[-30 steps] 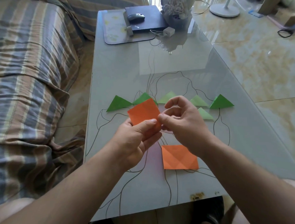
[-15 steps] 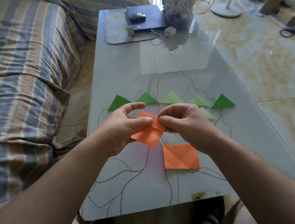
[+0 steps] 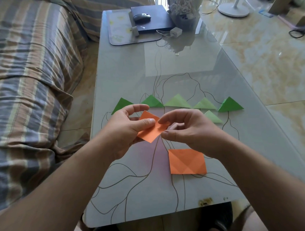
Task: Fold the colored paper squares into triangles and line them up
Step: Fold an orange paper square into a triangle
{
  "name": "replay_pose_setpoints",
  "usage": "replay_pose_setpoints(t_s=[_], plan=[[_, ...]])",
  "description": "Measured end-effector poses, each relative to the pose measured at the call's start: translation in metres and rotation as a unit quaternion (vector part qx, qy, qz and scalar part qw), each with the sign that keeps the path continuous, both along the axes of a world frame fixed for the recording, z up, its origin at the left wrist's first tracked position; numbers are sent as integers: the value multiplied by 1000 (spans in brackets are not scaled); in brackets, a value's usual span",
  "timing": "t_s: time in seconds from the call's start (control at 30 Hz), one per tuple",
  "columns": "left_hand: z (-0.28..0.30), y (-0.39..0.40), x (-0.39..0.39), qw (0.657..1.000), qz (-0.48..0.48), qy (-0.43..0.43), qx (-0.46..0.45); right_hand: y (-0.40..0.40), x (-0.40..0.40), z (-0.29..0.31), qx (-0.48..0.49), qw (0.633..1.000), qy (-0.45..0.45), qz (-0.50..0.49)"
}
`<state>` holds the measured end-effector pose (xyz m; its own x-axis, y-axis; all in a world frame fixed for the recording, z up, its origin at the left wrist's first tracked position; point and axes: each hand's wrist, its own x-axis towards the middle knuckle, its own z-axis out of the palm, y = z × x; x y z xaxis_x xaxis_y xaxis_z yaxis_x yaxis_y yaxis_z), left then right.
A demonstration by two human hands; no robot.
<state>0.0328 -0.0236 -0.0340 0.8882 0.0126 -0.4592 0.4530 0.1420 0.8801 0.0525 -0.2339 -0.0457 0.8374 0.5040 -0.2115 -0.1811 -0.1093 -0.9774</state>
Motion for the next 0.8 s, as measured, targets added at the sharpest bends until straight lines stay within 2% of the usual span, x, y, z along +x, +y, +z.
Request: replay_pose_setpoints(t_s=[0.17,0.37,0.53,0.8], plan=[[-2,0,-3,996,-34,-72,42,0,1,0,-18,1000,-9,-14],[2,2,-7,966,-83,-199,145,-4,2,4,18,999,31,-11],[1,5,-4,964,-81,-194,166,-2,3,3,-5,1000,11,-29],[0,3,-6,968,-87,-189,137,1,3,-3,2,997,-27,-71]])
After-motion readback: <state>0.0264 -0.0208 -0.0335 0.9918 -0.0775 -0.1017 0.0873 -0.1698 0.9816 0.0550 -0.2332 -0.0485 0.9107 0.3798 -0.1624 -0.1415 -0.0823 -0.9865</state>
